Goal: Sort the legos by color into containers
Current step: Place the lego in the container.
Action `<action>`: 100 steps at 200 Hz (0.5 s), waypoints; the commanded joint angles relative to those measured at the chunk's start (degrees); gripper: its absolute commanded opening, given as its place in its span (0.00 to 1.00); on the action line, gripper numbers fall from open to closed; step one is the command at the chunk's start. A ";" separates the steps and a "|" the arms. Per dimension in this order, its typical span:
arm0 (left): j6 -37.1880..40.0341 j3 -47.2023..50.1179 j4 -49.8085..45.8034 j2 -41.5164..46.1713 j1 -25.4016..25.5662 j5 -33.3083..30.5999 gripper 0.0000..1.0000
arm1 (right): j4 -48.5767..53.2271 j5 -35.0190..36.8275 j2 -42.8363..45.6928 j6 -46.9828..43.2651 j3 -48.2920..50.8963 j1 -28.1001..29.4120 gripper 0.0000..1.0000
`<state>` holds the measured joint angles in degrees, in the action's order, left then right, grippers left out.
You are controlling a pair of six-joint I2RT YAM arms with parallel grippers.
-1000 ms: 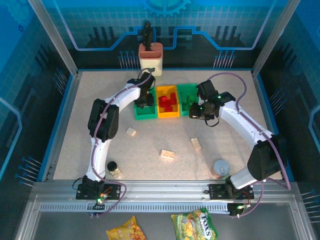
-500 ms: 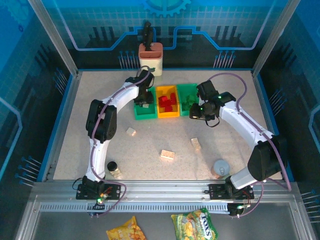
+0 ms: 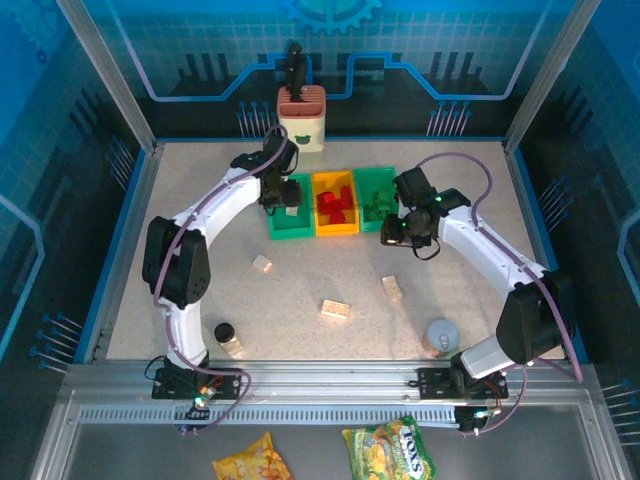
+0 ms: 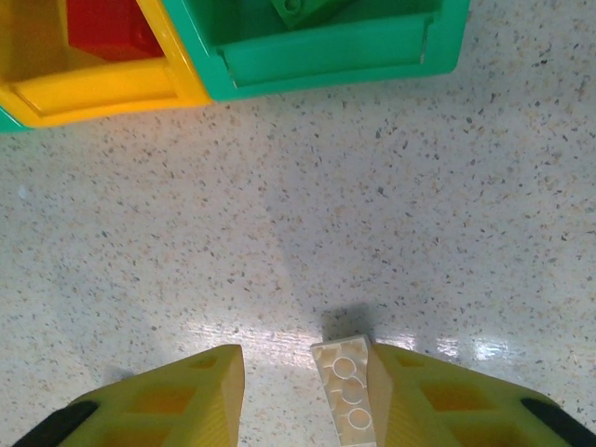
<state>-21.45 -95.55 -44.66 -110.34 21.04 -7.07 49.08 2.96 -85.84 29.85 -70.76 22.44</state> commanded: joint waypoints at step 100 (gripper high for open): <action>6.68 15.43 -5.58 18.46 -5.54 4.13 0.48 | -0.04 3.45 -4.77 -3.92 9.01 4.65 0.51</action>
<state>-17.56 -82.30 -46.87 -96.66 18.04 -3.99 48.95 4.45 -88.79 27.33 -62.74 25.15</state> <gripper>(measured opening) 0.480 0.499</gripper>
